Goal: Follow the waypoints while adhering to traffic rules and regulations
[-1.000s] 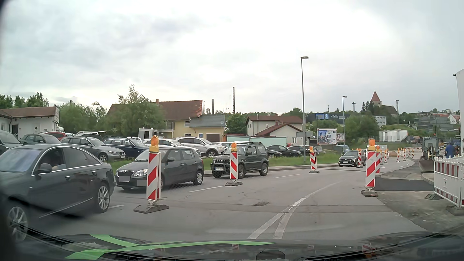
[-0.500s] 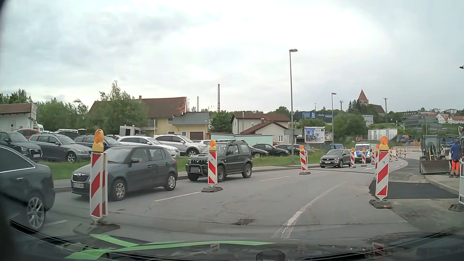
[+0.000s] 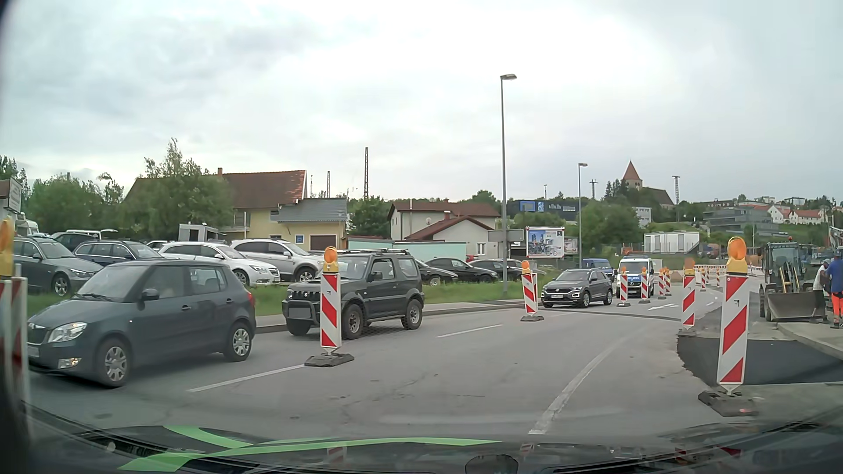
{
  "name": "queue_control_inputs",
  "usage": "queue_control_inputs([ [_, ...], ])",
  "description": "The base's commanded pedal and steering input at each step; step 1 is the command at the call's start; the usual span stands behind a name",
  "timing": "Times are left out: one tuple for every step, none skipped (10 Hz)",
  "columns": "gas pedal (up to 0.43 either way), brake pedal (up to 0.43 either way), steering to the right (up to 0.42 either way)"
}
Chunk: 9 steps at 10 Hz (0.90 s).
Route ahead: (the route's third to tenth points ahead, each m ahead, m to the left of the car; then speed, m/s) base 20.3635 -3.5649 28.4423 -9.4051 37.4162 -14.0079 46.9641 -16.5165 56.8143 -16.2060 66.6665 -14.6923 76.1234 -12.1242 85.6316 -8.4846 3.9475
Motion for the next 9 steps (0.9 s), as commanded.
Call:
queue_control_inputs([
  [0.02,0.0,0.136],
  [0.02,0.0,0.14],
  [0.02,0.0,0.142],
  [0.02,0.0,0.143],
  [0.02,0.0,0.145],
  [0.02,0.0,0.146],
  [0.02,0.0,0.148],
  [0.02,0.0,0.149],
  [0.02,0.0,0.148],
])
